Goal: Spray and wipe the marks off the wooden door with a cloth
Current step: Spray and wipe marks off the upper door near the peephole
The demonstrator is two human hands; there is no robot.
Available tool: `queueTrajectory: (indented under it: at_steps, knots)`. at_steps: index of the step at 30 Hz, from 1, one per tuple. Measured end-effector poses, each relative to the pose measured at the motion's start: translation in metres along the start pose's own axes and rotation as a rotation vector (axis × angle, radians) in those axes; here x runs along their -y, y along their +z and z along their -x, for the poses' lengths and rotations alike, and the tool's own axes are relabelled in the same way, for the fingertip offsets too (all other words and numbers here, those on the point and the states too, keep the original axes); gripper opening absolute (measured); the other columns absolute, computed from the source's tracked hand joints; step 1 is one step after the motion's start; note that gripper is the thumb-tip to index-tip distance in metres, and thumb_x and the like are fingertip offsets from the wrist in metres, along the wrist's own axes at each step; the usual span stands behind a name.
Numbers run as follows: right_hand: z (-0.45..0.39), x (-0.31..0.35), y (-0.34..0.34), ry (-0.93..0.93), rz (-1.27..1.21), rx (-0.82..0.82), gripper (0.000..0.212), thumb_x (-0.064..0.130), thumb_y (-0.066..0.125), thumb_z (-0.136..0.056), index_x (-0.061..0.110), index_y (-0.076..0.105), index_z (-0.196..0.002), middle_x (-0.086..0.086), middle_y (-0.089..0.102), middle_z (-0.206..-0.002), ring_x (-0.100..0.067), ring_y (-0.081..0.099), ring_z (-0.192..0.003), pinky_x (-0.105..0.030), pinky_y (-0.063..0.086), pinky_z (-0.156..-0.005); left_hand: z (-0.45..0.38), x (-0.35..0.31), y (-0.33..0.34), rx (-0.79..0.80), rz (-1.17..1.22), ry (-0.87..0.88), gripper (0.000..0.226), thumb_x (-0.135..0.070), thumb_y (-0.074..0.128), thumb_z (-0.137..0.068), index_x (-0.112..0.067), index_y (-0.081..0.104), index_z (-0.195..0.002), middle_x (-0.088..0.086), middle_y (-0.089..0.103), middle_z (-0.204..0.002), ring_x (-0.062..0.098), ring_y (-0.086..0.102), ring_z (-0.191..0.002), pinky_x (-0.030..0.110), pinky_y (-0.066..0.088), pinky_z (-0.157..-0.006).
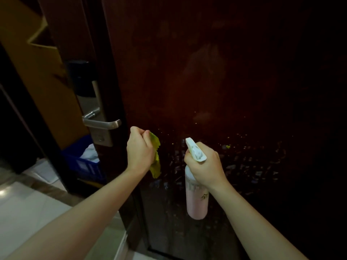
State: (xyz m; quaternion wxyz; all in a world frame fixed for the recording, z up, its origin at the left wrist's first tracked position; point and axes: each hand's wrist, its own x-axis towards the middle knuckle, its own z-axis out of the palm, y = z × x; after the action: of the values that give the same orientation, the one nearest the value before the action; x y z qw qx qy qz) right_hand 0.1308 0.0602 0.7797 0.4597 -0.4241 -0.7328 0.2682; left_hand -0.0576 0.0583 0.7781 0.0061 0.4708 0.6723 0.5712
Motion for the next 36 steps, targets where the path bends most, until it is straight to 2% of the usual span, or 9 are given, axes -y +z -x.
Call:
queueTrajectory:
  at_steps: [5, 11, 14, 17, 21, 25, 30, 33, 36]
  knots:
    - [-0.006, 0.006, 0.017, 0.039, -0.115, 0.080, 0.004, 0.020, 0.064, -0.085, 0.022, 0.061, -0.085, 0.008, 0.058, -0.067, 0.001, 0.056, -0.061, -0.015, 0.042, -0.055, -0.009, 0.015, -0.010, 0.008, 0.033, -0.067, 0.011, -0.027, 0.043, -0.101, -0.020, 0.044, -0.092, 0.003, 0.056, -0.082, 0.016, 0.055, -0.068, 0.026, 0.040, -0.056]
    - [-0.009, 0.013, 0.036, -0.001, -0.032, -0.019, 0.025, 0.033, 0.053, -0.076, 0.036, 0.043, -0.054, 0.016, 0.046, -0.049, -0.006, 0.041, -0.047, -0.030, 0.037, -0.052, -0.013, 0.031, -0.014, 0.024, 0.055, -0.105, 0.012, -0.028, 0.043, -0.101, -0.026, 0.042, -0.089, 0.003, 0.058, -0.081, 0.015, 0.058, -0.067, 0.024, 0.040, -0.053]
    - [-0.010, 0.015, 0.041, 0.015, -0.024, -0.017, 0.023, 0.035, 0.054, -0.075, 0.035, 0.043, -0.056, 0.017, 0.048, -0.051, -0.005, 0.044, -0.048, -0.026, 0.037, -0.051, -0.016, 0.036, -0.014, 0.033, 0.072, -0.104, 0.014, -0.028, 0.043, -0.101, -0.028, 0.041, -0.087, 0.003, 0.058, -0.080, 0.015, 0.058, -0.065, 0.022, 0.039, -0.052]
    - [-0.012, 0.017, 0.046, 0.025, -0.049, 0.047, 0.008, 0.028, 0.063, -0.080, 0.028, 0.057, -0.074, 0.009, 0.059, -0.065, -0.003, 0.056, -0.060, -0.015, 0.043, -0.052, -0.018, 0.038, -0.011, 0.046, 0.074, -0.083, 0.013, -0.027, 0.044, -0.101, -0.026, 0.042, -0.088, 0.001, 0.057, -0.081, 0.013, 0.057, -0.066, 0.020, 0.038, -0.053]
    - [-0.010, 0.021, 0.053, 0.009, -0.033, -0.042, 0.017, 0.024, 0.061, -0.081, 0.025, 0.052, -0.066, 0.008, 0.053, -0.059, -0.008, 0.051, -0.053, -0.025, 0.043, -0.052, -0.018, 0.035, -0.008, 0.061, 0.076, 0.026, 0.014, -0.024, 0.046, -0.100, -0.025, 0.043, -0.087, -0.001, 0.055, -0.079, 0.012, 0.055, -0.065, 0.019, 0.040, -0.051]
    - [-0.006, 0.024, 0.059, 0.029, 0.018, -0.128, 0.029, 0.031, 0.054, -0.077, 0.029, 0.036, -0.054, 0.014, 0.044, -0.048, -0.005, 0.040, -0.045, -0.022, 0.033, -0.047, -0.021, 0.022, -0.010, 0.037, 0.001, 0.297, 0.011, -0.018, 0.050, -0.098, -0.012, 0.050, -0.089, 0.001, 0.054, -0.078, 0.014, 0.053, -0.064, 0.029, 0.046, -0.054]
    - [-0.003, 0.014, 0.055, 0.102, -0.040, -0.120, 0.020, 0.023, 0.066, -0.081, 0.018, 0.051, -0.068, 0.015, 0.051, -0.058, -0.001, 0.048, -0.053, -0.014, 0.039, -0.049, -0.059, -0.015, 0.000, -0.128, -0.134, 0.909, 0.017, -0.010, 0.053, -0.092, 0.000, 0.056, -0.078, 0.011, 0.054, -0.072, 0.025, 0.048, -0.058, 0.036, 0.039, -0.051]
    - [-0.001, 0.005, 0.052, 0.104, -0.089, -0.103, 0.015, 0.021, 0.068, -0.080, 0.020, 0.055, -0.073, 0.014, 0.054, -0.061, 0.000, 0.050, -0.057, -0.014, 0.042, -0.053, -0.083, -0.025, 0.017, -0.215, -0.194, 1.090, 0.013, -0.009, 0.058, -0.091, -0.007, 0.048, -0.084, 0.010, 0.055, -0.072, 0.025, 0.048, -0.058, 0.036, 0.038, -0.051]
    - [0.000, -0.005, 0.047, 0.108, -0.102, -0.125, 0.015, 0.018, 0.068, -0.080, 0.018, 0.056, -0.072, 0.012, 0.053, -0.060, -0.001, 0.049, -0.056, -0.013, 0.041, -0.052, -0.086, -0.011, 0.037, -0.305, -0.281, 1.247, 0.024, -0.010, 0.064, -0.088, -0.013, 0.041, -0.085, 0.007, 0.057, -0.072, 0.023, 0.047, -0.059, 0.037, 0.035, -0.055]
